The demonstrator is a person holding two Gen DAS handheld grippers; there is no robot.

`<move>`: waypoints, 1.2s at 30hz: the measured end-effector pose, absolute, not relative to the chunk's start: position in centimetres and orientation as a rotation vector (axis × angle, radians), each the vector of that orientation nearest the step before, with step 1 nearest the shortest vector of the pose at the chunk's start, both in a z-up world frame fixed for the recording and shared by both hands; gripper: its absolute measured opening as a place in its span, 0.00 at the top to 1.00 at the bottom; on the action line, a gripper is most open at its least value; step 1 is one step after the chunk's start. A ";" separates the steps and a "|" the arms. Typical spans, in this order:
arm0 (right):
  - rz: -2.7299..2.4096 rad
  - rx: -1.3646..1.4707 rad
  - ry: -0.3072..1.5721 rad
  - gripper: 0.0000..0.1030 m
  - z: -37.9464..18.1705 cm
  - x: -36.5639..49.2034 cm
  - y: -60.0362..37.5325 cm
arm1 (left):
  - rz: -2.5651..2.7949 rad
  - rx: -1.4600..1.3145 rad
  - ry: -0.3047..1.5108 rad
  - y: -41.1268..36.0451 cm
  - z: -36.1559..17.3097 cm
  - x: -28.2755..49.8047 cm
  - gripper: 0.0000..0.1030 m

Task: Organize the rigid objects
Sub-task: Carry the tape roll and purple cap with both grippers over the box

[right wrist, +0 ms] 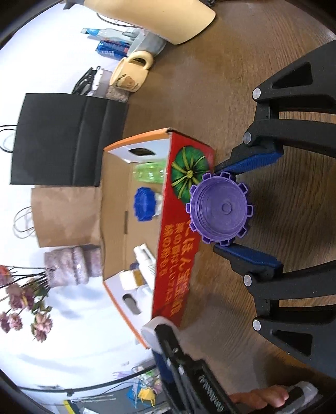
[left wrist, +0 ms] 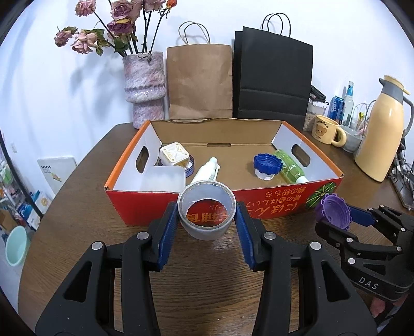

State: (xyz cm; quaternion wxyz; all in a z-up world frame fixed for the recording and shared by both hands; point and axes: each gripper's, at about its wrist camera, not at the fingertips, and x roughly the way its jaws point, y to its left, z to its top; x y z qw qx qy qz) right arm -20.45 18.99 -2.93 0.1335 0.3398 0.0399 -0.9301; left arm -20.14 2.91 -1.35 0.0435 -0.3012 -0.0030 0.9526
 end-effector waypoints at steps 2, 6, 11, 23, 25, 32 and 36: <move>-2.703 0.953 0.113 0.44 -2.4 -20.2 18.8 | 2.916 -0.913 -0.016 2.9 -1.1 -20.1 0.61; -2.708 0.899 0.108 0.44 -1.3 -19.8 18.4 | 2.924 -0.896 -0.034 2.8 -0.4 -20.1 0.61; -2.710 0.860 0.115 0.44 -0.3 -19.9 18.1 | 2.927 -0.891 -0.034 2.8 0.1 -20.4 0.61; -2.730 0.771 0.142 0.44 2.1 -21.3 16.9 | 2.972 -0.842 -0.035 2.5 1.9 -21.9 0.61; -2.734 0.761 0.146 0.44 2.4 -21.6 16.7 | 2.984 -0.830 -0.040 2.4 2.2 -22.3 0.61; -2.737 0.736 0.157 0.44 2.9 -23.2 15.9 | 3.014 -0.810 -0.063 2.2 2.7 -23.7 0.61; -2.732 0.732 0.161 0.44 3.0 -24.4 15.5 | 3.035 -0.804 -0.072 2.0 2.8 -24.8 0.61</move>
